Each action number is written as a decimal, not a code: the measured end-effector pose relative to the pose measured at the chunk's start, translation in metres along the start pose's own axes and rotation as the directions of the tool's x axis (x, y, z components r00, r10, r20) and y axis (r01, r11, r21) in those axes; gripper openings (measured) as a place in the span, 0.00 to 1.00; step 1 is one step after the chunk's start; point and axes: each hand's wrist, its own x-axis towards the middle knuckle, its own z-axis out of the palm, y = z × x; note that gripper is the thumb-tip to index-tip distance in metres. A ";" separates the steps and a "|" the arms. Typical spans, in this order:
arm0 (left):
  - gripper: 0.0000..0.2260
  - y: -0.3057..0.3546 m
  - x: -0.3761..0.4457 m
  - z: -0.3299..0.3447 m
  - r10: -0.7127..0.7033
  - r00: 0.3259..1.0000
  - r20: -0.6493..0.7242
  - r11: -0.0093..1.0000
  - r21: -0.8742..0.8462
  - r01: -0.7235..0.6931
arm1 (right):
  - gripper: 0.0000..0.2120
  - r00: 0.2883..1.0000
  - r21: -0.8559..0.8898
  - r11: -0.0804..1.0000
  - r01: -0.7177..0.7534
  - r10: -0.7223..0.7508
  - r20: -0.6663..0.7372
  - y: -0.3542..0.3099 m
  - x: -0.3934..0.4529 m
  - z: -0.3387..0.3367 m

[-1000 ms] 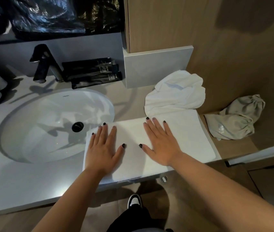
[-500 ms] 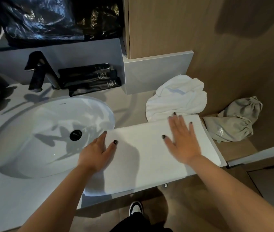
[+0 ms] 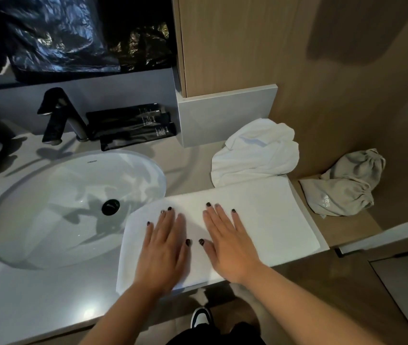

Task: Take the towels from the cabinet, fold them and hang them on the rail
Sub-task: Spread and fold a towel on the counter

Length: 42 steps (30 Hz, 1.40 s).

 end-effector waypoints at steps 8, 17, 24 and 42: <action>0.30 -0.002 -0.014 0.000 -0.054 0.996 0.075 0.994 0.096 0.047 | 0.37 0.991 -0.104 0.994 -0.035 0.048 0.127 0.055 -0.028 -0.014; 0.35 0.041 -0.028 0.003 0.010 0.988 0.156 0.994 0.107 -0.027 | 0.38 0.977 -0.043 0.999 0.014 -0.004 0.215 0.066 -0.046 -0.030; 0.40 0.062 -0.020 0.014 0.091 0.973 0.211 0.969 0.207 -0.135 | 0.41 0.948 -0.089 0.975 0.205 -0.175 0.267 0.070 -0.052 -0.026; 0.42 0.027 -0.059 0.002 0.161 0.978 0.134 0.963 0.197 -0.185 | 0.37 0.939 -0.060 0.960 0.274 -0.254 0.231 0.116 -0.088 -0.040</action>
